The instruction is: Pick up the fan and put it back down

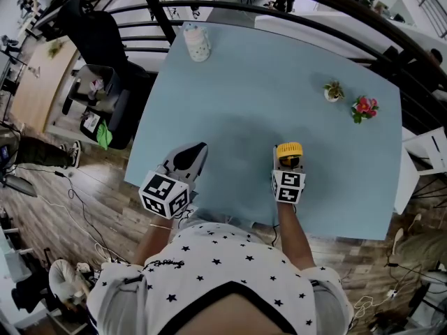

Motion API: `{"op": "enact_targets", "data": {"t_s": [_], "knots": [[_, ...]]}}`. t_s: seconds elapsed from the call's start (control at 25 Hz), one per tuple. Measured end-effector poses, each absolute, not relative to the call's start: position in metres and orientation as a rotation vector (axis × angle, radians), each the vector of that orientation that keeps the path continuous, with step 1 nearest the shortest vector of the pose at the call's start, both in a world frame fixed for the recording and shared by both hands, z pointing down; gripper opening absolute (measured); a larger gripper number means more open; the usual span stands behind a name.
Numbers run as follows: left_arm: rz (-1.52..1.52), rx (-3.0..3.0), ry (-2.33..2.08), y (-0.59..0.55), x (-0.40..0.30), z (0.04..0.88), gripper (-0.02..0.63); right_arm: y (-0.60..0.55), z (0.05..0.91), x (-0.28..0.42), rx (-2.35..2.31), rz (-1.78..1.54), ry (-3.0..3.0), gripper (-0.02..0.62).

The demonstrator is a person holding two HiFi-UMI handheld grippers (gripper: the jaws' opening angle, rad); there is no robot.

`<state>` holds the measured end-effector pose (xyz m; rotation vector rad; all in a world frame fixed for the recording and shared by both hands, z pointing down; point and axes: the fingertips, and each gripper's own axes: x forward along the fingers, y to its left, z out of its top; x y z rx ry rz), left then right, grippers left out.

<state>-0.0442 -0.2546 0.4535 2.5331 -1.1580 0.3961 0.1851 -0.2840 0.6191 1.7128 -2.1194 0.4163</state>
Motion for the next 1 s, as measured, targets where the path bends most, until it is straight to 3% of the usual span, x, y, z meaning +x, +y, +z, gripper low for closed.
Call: {"op": "enact_targets", "data": {"t_s": [0.16,0.44,0.88,1.0], "knots": [[0.392,2.538,-1.156,-0.251,-0.043,0.453,0.029,-0.277,0.624,0.187,1.716,0.441,-2.107,0.219],[0.393,2.554,-1.12,-0.246,-0.036,0.458,0.029,-0.259,0.624,0.182,1.715,0.493,-2.123,0.244],[0.388,2.615,-1.008,-0.225,-0.002,0.458,0.029,-0.214,0.595,0.204,1.854,0.566,-2.155,0.249],[0.389,2.628,-0.989,-0.218,0.012,0.457,0.029,-0.201,0.576,0.218,1.9,0.556,-2.19,0.216]]}}
